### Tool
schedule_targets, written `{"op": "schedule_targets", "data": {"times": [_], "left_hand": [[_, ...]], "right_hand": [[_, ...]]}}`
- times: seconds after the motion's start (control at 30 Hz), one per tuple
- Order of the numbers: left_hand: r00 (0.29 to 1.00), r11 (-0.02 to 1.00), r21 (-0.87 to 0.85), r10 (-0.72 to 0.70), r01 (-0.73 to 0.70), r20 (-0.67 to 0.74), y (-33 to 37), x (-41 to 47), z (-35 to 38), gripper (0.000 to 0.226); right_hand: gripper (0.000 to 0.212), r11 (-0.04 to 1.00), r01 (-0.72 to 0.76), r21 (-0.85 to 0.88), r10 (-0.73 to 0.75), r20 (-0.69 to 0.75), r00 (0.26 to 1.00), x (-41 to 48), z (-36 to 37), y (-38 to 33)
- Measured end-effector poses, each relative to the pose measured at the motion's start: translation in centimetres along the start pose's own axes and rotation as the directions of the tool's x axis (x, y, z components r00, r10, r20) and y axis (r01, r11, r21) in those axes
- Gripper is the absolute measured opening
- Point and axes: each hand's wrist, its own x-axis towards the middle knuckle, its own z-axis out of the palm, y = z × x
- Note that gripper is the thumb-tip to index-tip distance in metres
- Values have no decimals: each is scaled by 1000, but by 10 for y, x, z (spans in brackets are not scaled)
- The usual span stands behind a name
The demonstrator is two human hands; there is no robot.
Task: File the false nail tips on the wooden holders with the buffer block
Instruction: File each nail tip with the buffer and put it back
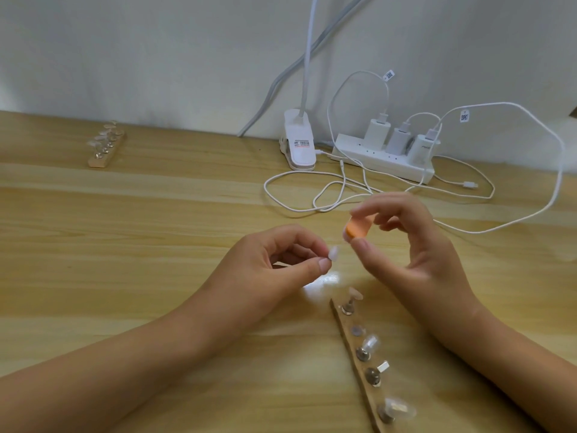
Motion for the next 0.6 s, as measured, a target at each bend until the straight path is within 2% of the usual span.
{"op": "schedule_targets", "data": {"times": [0.1, 0.23, 0.33, 0.47, 0.6], "left_hand": [[1000, 1000, 2, 15, -15, 2, 0, 0, 1, 7], [1000, 1000, 9, 8, -8, 2, 0, 0, 0, 6], [1000, 999, 33, 16, -15, -12, 0, -1, 2, 4], [999, 996, 87, 14, -12, -28, -1, -2, 3, 15], [999, 996, 80, 28, -25, -34, -1, 0, 2, 9]], "right_hand": [[23, 994, 105, -44, -102, 52, 993, -2, 2, -2], [22, 999, 42, -34, -42, 15, 999, 1, 0, -1], [22, 989, 121, -89, -117, 54, 992, -2, 0, -2], [22, 986, 79, -148, -74, 36, 997, 0, -3, -2], [22, 968, 164, -193, -149, 89, 985, -4, -1, -4]]}}
